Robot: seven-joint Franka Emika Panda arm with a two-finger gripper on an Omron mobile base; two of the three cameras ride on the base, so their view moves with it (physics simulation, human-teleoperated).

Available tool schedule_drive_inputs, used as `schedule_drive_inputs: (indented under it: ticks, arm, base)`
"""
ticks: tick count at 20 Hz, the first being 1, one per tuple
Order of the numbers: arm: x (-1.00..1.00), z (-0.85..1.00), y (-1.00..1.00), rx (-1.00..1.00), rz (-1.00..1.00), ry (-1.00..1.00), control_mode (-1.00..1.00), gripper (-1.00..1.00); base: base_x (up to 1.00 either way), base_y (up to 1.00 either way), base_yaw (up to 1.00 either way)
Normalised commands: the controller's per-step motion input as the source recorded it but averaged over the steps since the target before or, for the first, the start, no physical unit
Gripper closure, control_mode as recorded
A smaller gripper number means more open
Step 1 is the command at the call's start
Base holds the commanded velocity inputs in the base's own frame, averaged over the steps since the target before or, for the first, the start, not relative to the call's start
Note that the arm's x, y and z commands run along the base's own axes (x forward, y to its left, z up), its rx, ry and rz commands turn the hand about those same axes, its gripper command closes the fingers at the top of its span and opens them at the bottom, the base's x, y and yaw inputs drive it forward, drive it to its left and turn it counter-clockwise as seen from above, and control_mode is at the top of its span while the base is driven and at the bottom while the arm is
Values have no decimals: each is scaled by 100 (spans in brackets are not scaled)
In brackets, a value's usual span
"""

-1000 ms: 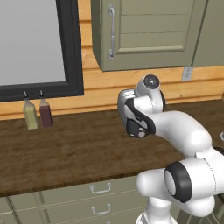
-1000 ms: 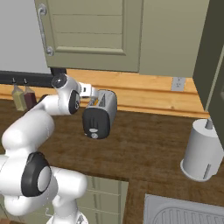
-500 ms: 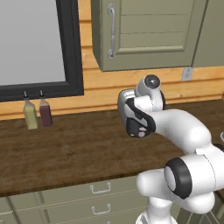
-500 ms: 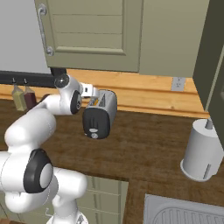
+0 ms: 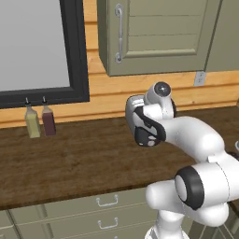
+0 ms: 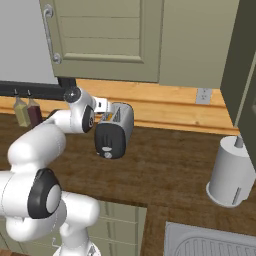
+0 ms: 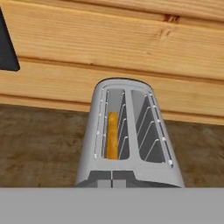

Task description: Start the toaster. Once the lever pops up, take the bread to the plate on the dining counter.

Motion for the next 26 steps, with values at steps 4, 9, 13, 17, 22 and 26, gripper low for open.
schedule_drive_inputs:
  ticks: [4, 9, 13, 17, 22, 26]
  arm:
    - [6, -9, -1, 0, 0, 0, -100, 100]
    - [11, -6, 0, 0, 0, 0, -100, 100]
    - [13, -3, -2, 0, 0, 0, -100, 100]
    - [13, -3, -4, 0, 0, 0, -100, 100]
    - [9, -2, -4, 0, 0, 0, -100, 100]
    - [1, 0, -2, 0, 0, 0, -100, 100]
  base:
    - [0, 0, 0]
    - [0, 0, 0]
    - [0, 0, 0]
    - [0, 0, 0]
    - [0, 0, 0]
    - [0, 0, 0]
